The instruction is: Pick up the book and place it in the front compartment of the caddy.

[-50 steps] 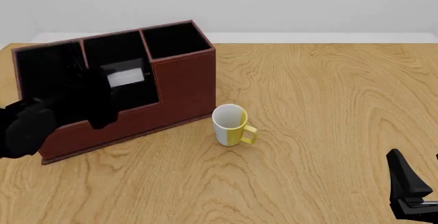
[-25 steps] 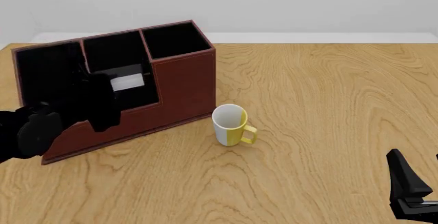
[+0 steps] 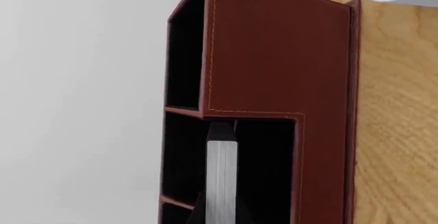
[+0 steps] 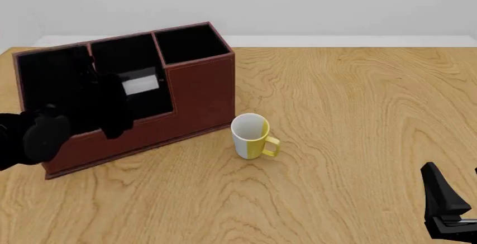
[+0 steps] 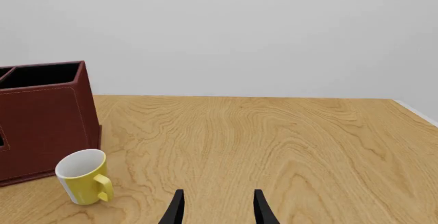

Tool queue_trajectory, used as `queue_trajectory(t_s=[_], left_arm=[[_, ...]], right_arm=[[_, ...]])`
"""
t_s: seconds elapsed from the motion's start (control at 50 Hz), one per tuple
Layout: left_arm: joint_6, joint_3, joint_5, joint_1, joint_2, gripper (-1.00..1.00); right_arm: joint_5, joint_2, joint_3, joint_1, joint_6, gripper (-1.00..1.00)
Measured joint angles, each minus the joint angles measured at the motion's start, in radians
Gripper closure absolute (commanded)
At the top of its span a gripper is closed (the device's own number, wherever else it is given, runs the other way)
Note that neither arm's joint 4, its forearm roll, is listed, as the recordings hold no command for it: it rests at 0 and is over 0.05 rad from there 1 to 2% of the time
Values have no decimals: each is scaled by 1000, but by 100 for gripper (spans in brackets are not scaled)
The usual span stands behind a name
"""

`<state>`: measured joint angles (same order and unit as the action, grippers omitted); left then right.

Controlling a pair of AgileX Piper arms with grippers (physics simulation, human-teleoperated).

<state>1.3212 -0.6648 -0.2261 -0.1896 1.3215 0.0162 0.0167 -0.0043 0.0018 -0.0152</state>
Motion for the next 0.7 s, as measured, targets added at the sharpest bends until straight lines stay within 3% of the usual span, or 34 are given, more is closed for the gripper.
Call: queue_trajectory(t_s=[0.7], left_arm=[[-8, -198, 182, 24, 37, 100]], right_arm=[[0, 0, 0, 0, 0, -100]])
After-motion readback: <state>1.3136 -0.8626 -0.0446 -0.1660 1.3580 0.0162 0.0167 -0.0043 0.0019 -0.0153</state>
